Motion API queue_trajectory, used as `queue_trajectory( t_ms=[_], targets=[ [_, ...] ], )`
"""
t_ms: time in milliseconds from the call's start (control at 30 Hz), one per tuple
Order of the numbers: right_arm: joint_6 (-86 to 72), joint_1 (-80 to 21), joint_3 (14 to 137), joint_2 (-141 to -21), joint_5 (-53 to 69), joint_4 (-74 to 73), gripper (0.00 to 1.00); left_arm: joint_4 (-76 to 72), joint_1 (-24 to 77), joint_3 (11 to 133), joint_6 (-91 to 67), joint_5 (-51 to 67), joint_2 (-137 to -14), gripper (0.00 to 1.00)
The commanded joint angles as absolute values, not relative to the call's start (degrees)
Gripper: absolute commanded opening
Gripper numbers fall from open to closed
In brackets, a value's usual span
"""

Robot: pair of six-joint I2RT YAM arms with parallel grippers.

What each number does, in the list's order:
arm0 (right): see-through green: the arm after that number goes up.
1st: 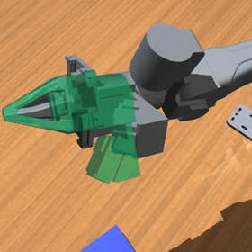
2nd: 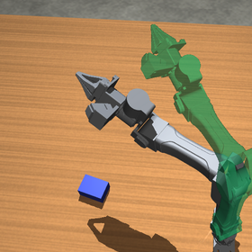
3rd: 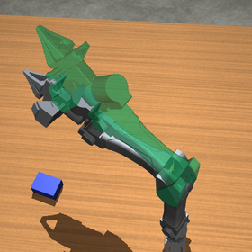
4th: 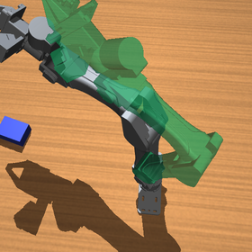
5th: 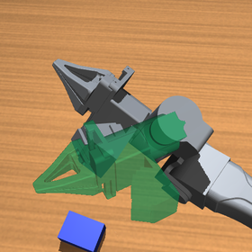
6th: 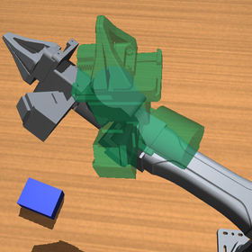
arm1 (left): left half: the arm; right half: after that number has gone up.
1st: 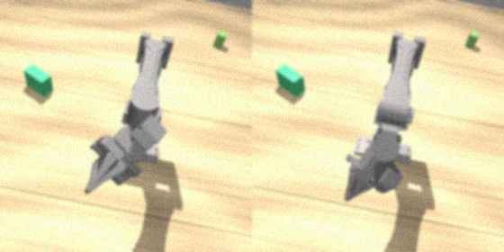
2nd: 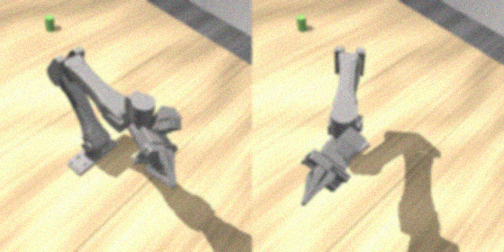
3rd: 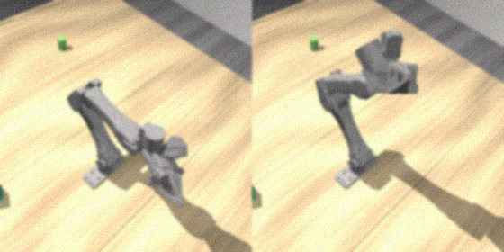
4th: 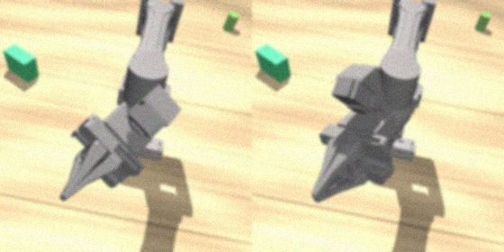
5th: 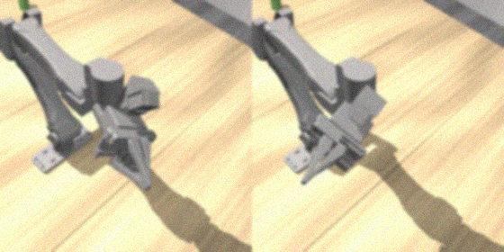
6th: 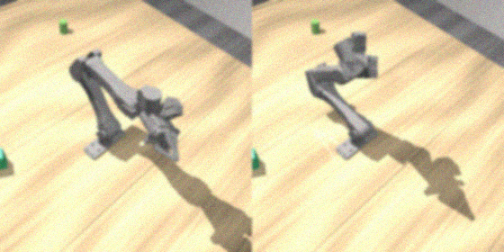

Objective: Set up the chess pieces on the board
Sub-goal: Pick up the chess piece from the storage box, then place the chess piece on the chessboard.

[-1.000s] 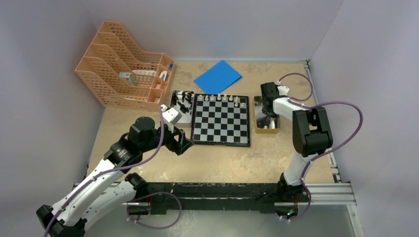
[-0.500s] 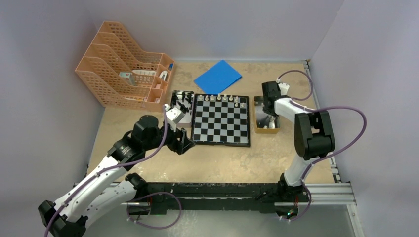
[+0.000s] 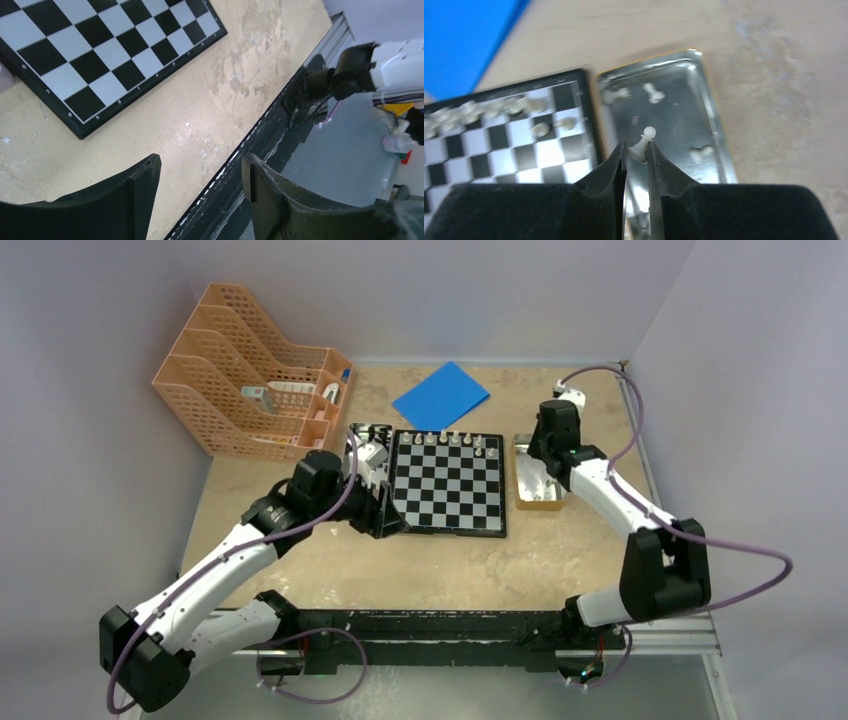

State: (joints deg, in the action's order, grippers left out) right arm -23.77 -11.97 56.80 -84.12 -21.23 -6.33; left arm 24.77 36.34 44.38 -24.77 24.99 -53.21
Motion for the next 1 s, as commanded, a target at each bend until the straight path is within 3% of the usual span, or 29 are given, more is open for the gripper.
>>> queue_trajectory(
  t_ms=[0, 167, 400, 767, 967],
  targets=[
    [-18.37, -17.23, 54.35, -77.89, -12.47, 2.17, 0.15, 21.96, 30.69, 51.49, -27.31, 34.88, -57.11, 0.6],
    [-16.26, -23.9, 50.43, -72.77, -5.21, 10.06, 0.15, 21.17, 22.06, 56.54, -29.01, 45.43, -60.83, 0.57],
    [-13.06, -34.06, 41.7, -64.04, 4.34, 28.07, 0.16, 20.82, 20.84, 64.2, -31.51, 50.83, -66.45, 0.51],
    [-0.39, -45.28, 32.02, -52.22, 8.54, 43.01, 0.15, 5.65, 20.57, 60.19, -46.35, 58.66, -65.7, 0.43],
    [4.29, -47.1, 32.19, -51.01, 9.75, 42.01, 0.16, 2.46, 20.57, 60.1, -48.58, 62.01, -68.06, 0.42]
  ],
)
